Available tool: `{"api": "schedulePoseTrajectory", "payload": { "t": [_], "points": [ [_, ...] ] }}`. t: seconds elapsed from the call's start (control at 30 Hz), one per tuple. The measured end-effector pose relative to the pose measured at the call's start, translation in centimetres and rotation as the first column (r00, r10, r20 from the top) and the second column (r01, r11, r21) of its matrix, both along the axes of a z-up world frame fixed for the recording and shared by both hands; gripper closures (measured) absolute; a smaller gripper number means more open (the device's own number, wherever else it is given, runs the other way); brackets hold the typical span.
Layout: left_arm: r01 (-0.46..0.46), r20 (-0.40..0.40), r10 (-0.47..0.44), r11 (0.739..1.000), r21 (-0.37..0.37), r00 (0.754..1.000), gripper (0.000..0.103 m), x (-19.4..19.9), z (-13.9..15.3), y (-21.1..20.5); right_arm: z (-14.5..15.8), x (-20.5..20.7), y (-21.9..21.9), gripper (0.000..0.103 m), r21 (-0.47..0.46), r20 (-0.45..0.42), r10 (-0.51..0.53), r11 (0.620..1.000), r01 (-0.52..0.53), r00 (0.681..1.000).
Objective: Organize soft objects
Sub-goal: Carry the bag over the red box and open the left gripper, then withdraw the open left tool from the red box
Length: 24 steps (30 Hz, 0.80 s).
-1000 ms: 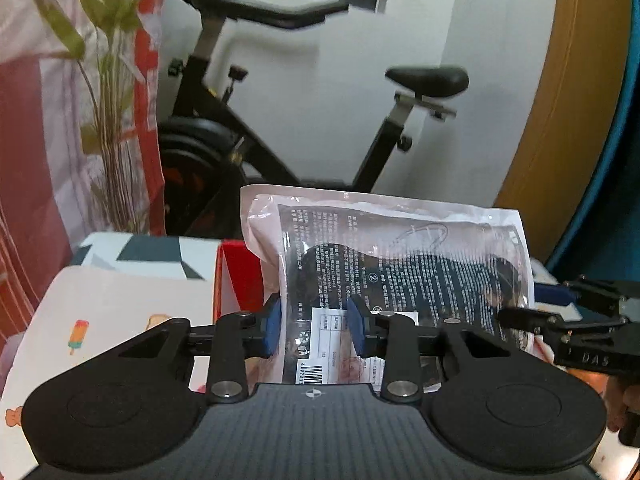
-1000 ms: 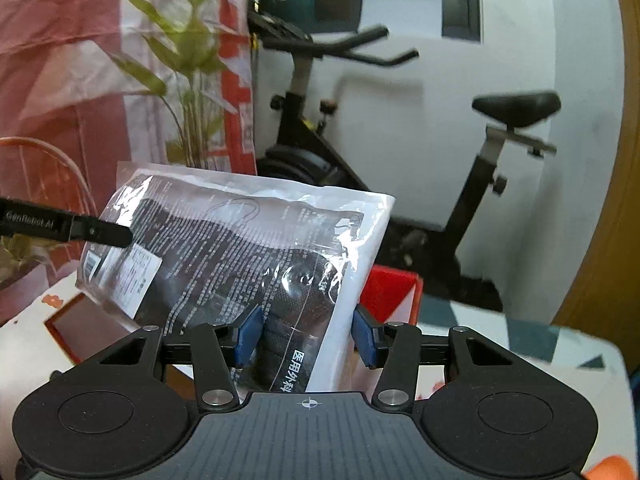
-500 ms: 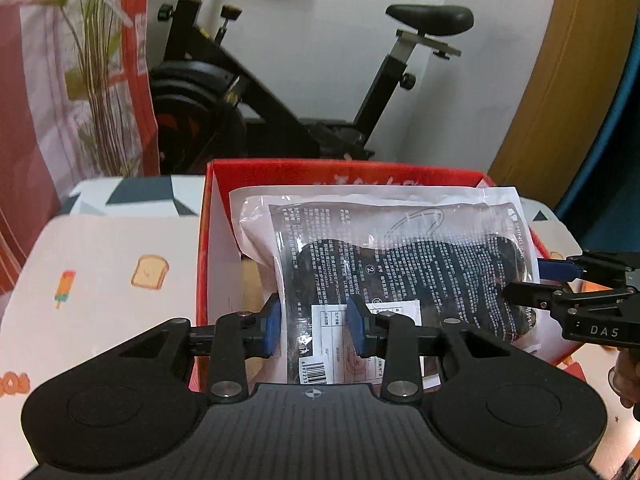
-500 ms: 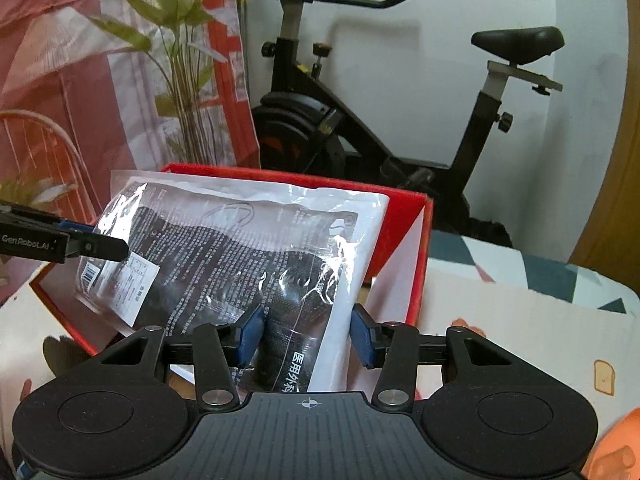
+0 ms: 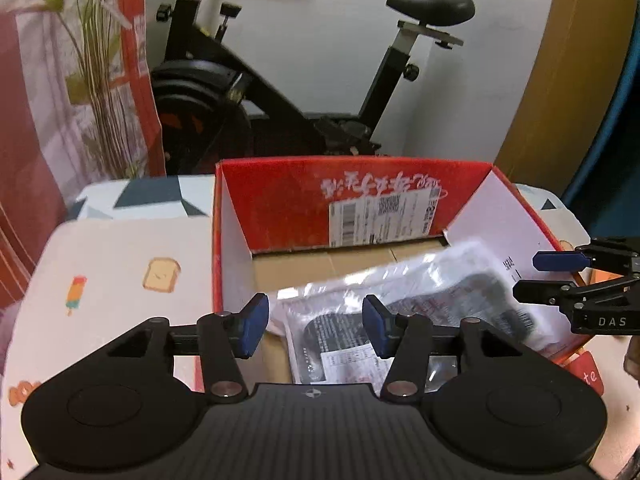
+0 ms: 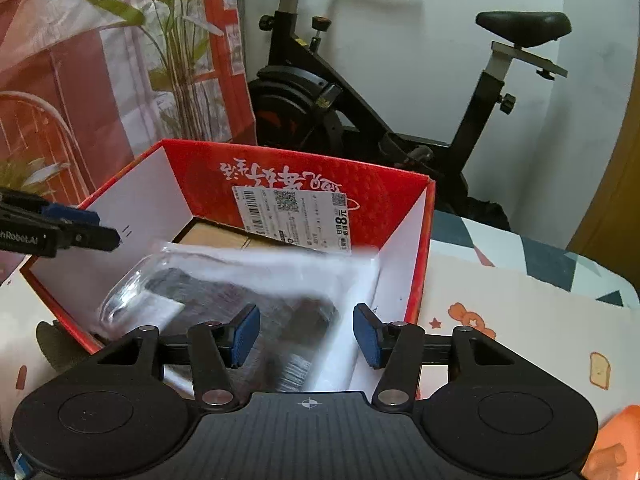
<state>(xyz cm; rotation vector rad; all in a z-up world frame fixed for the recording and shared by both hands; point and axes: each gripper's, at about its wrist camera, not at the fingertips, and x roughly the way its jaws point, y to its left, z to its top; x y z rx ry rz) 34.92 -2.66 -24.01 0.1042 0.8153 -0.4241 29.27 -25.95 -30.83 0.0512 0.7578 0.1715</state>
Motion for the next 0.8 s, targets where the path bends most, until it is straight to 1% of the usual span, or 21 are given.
{"api": "schedulePoseTrajectory", "payload": {
  "t": [0.03,0.07,0.1,0.13,0.17,0.2,0.23,0.27,0.3,0.33,0.4,0.47,0.53,0.6,0.7,0.8],
  "points": [
    [0.001,0.003,-0.001,1.000,-0.001,1.000,0.050,0.0,0.2,-0.1,0.2,0.0,0.0,0.054,-0.006,-0.001,0.006,1.000,-0.006,1.000],
    [0.002,0.004,-0.002,1.000,-0.009,1.000,0.054,0.1,0.3,0.0,0.4,0.1,0.1,0.057,-0.013,0.001,0.014,1.000,-0.014,1.000],
    [0.000,0.002,0.000,1.000,-0.016,1.000,0.061,0.2,0.3,0.0,0.5,0.2,0.1,0.063,-0.017,0.001,0.023,1.000,-0.023,1.000],
    [-0.004,-0.002,0.004,1.000,-0.021,1.000,0.063,0.3,0.3,-0.1,0.7,0.3,0.2,0.068,-0.015,-0.001,0.034,0.999,-0.034,0.999],
    [-0.007,-0.011,0.006,1.000,-0.026,1.000,0.068,0.4,0.2,-0.1,0.8,0.5,0.3,0.076,-0.004,-0.006,0.046,0.999,-0.046,0.999],
    [-0.008,-0.023,0.007,0.999,-0.031,1.000,0.074,0.7,0.0,-0.3,0.9,0.7,0.3,0.081,0.009,-0.018,0.059,0.998,-0.059,0.998],
    [-0.008,-0.039,0.007,0.999,-0.035,0.999,0.078,0.9,-0.3,-0.4,0.9,1.1,0.5,0.085,0.022,-0.037,0.074,0.997,-0.073,0.997],
    [-0.006,-0.061,0.004,0.999,-0.039,0.998,0.084,1.3,-0.5,-0.8,0.8,1.6,0.6,0.096,0.039,-0.066,0.094,0.995,-0.092,0.993],
    [-0.002,-0.077,-0.001,0.999,-0.043,0.997,0.084,1.6,-0.7,-1.1,0.5,2.3,0.9,0.100,0.052,-0.102,0.114,0.993,-0.109,0.988],
    [0.004,-0.090,-0.008,0.999,-0.046,0.996,0.084,1.9,-0.9,-1.4,0.3,2.9,1.3,0.100,0.050,-0.135,0.126,0.991,-0.121,0.983],
    [0.014,-0.092,-0.017,0.999,-0.037,0.996,0.084,2.2,-0.9,-2.0,0.0,3.9,1.9,0.100,0.039,-0.191,0.157,0.988,-0.152,0.969],
    [0.024,-0.093,-0.027,0.999,-0.034,0.995,0.084,2.2,-0.9,-2.3,-0.1,5.0,2.3,0.099,0.071,-0.257,0.192,0.981,-0.180,0.947],
    [0.031,-0.104,-0.034,0.999,-0.032,0.994,0.084,2.2,-1.3,-2.5,-0.4,6.0,2.4,0.099,0.098,-0.334,0.216,0.976,-0.194,0.918],
    [0.036,-0.111,-0.038,0.999,-0.023,0.993,0.084,2.1,-1.7,-2.7,-1.2,6.8,2.8,0.098,0.097,-0.400,0.234,0.972,-0.213,0.886],
    [0.030,-0.125,-0.034,0.999,-0.034,0.992,0.084,2.1,-2.4,-2.6,-2.4,8.0,3.9,0.098,0.079,-0.472,0.236,0.971,-0.226,0.849],
    [0.033,-0.124,-0.036,0.999,-0.028,0.992,0.084,2.0,-2.6,-2.5,-3.5,9.1,5.2,0.097,0.052,-0.516,0.230,0.970,-0.237,0.825]
  ]
}}
